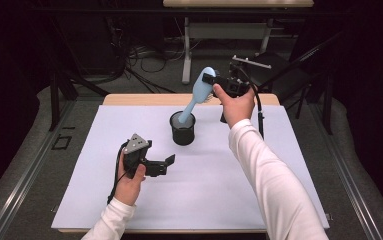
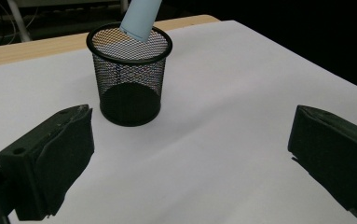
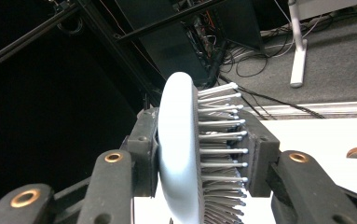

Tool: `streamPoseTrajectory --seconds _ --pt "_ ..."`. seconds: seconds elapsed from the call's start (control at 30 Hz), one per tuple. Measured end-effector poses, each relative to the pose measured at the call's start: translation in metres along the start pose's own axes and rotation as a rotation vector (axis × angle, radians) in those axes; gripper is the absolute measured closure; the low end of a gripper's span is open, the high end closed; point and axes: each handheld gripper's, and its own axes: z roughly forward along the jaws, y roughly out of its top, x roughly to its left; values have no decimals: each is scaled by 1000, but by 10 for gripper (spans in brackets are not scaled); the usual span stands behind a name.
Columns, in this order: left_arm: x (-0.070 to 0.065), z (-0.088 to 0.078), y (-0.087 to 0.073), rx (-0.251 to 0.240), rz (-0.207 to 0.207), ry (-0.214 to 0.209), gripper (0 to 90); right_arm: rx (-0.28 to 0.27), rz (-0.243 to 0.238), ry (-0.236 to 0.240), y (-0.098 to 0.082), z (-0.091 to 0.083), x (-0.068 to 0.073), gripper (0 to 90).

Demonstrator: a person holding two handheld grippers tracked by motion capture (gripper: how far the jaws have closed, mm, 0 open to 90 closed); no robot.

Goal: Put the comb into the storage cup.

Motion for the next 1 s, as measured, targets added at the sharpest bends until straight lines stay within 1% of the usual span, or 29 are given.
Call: streamPoseTrajectory --seconds 0.33,0.7,0.83,1.0 --pt "0 0 0 0 -1 -2 5 6 -17 -6 -6 5 -1 553" --pt "1 1 -1 2 -3 -1 5 15 -47 -11 -14 12 1 552" --pt "1 1 -1 4 -4 -2 5 24 -66 -17 -17 14 2 552" --pt "1 1 -1 4 -4 -3 5 27 -81 -13 -19 17 4 551"
